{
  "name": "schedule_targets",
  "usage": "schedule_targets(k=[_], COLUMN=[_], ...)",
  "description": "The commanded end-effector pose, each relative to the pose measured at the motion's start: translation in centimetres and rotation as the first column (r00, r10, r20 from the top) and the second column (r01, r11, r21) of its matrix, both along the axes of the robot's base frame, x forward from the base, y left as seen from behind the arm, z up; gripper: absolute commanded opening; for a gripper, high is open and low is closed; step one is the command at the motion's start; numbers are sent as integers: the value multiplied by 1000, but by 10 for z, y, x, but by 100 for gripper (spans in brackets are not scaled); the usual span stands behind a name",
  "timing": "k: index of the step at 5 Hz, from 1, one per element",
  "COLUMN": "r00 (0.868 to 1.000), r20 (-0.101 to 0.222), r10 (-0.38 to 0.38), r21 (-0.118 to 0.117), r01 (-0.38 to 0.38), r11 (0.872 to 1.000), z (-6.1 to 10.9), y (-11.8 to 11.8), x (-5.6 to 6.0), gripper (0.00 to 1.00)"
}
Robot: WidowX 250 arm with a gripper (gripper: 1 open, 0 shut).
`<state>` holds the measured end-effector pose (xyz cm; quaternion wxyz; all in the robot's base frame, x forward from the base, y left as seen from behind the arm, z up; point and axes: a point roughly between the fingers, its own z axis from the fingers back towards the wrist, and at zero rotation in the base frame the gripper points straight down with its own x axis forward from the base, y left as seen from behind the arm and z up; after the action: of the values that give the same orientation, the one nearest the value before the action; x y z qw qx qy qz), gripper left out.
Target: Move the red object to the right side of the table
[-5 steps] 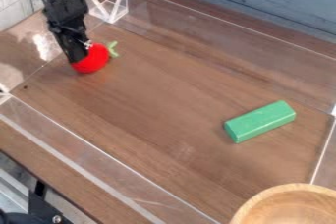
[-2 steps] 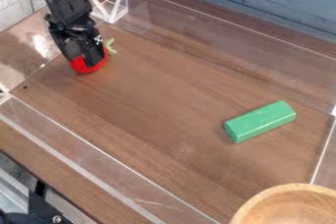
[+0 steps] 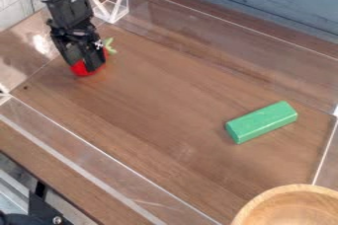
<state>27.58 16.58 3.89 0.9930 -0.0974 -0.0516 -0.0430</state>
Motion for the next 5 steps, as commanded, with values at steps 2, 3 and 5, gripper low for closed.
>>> schedule_targets(k=[2,3,5], r00=[999,997,982], r20=[24,43,68], r10=[-47,-67,-178], r21=[26,38,42], r01=[47,65,175], r11=[999,997,984], z=[-6,10,24], y=[-12,-37,-112], x=[17,26,50], gripper=[0,0,0])
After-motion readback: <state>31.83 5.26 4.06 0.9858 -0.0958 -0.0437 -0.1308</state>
